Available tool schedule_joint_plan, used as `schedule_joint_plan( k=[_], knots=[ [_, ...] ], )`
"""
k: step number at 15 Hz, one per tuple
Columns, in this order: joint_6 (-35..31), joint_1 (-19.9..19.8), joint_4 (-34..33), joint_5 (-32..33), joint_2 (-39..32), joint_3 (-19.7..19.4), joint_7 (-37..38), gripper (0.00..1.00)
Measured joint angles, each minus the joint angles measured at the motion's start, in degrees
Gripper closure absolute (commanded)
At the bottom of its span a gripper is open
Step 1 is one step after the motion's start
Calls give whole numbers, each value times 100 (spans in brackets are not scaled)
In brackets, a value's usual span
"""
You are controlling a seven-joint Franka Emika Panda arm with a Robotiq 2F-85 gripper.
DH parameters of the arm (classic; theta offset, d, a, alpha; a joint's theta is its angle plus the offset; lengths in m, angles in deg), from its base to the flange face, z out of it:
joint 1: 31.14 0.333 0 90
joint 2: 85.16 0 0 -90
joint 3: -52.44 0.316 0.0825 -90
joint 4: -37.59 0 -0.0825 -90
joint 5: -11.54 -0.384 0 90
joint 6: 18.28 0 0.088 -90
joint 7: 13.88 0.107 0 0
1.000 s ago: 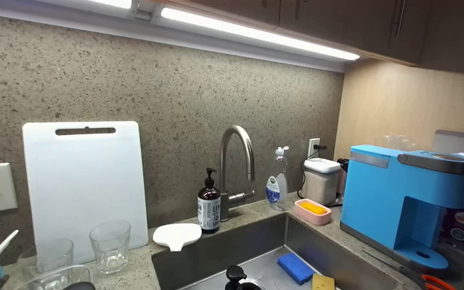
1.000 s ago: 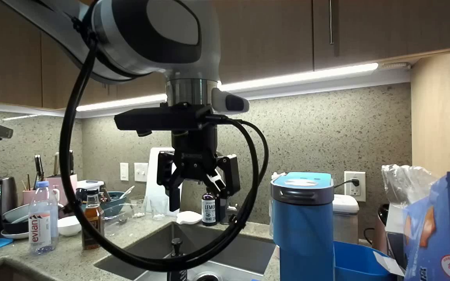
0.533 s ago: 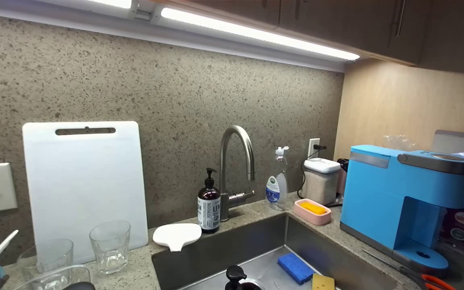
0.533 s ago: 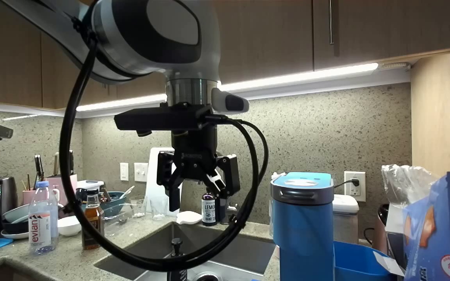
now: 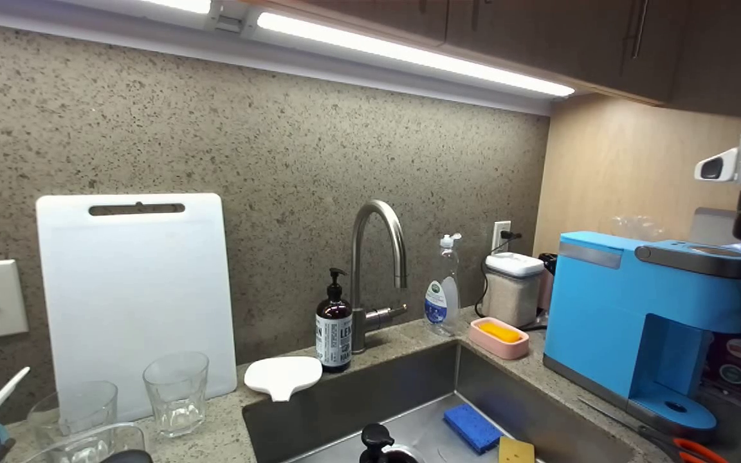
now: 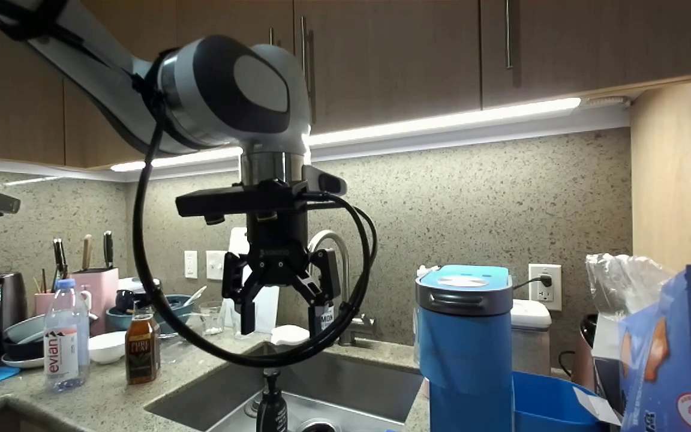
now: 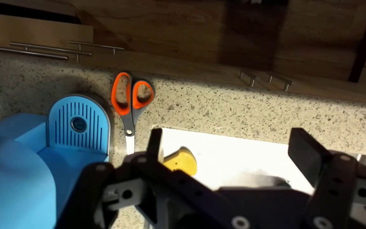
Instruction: Open the tab
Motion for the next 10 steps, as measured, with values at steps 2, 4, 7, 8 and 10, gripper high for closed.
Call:
schedule_joint_plan(
  k=[2, 4, 7, 8, 10],
  knots=[
    [0, 150, -228, 0, -421, 145, 0, 0],
    [0, 265, -438, 0, -766, 217, -1, 0],
    [1, 285, -591, 1, -1003, 242, -5, 0],
    [1, 285, -598, 1, -1014, 242, -5, 0],
    [2, 286, -600, 1, -1014, 242, -6, 0]
  ],
)
